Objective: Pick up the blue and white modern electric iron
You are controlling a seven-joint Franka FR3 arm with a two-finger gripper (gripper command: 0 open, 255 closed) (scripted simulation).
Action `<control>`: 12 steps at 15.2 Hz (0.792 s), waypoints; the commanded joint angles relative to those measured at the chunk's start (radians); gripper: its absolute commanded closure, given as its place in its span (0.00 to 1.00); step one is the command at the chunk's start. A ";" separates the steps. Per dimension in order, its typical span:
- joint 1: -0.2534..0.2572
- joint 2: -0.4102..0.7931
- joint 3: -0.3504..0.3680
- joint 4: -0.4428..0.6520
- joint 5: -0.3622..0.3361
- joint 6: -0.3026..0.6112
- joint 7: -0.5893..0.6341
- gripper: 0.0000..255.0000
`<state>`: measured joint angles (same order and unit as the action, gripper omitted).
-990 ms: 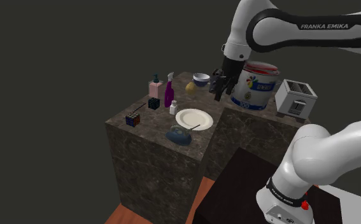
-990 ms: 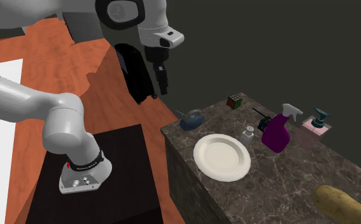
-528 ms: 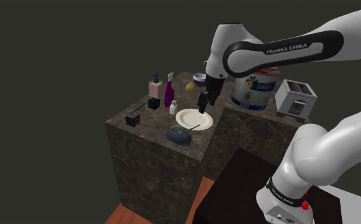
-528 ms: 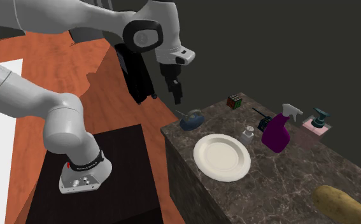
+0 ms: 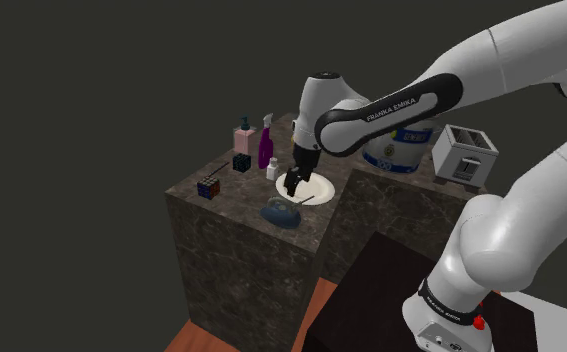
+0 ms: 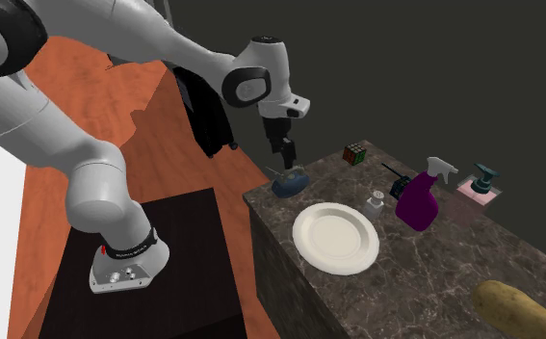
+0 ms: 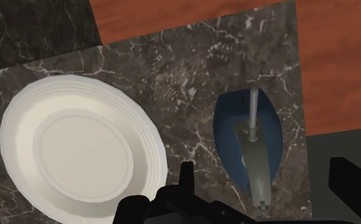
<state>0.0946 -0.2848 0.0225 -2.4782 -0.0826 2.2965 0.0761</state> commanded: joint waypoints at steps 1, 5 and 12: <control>0.003 0.083 0.011 0.021 -0.017 0.070 0.007 0.00; 0.003 0.140 0.014 0.012 -0.032 0.139 0.017 0.00; 0.000 0.184 0.015 -0.011 -0.044 0.205 0.029 1.00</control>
<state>0.0946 -0.1022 0.0374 -2.4880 -0.1261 2.4983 0.1047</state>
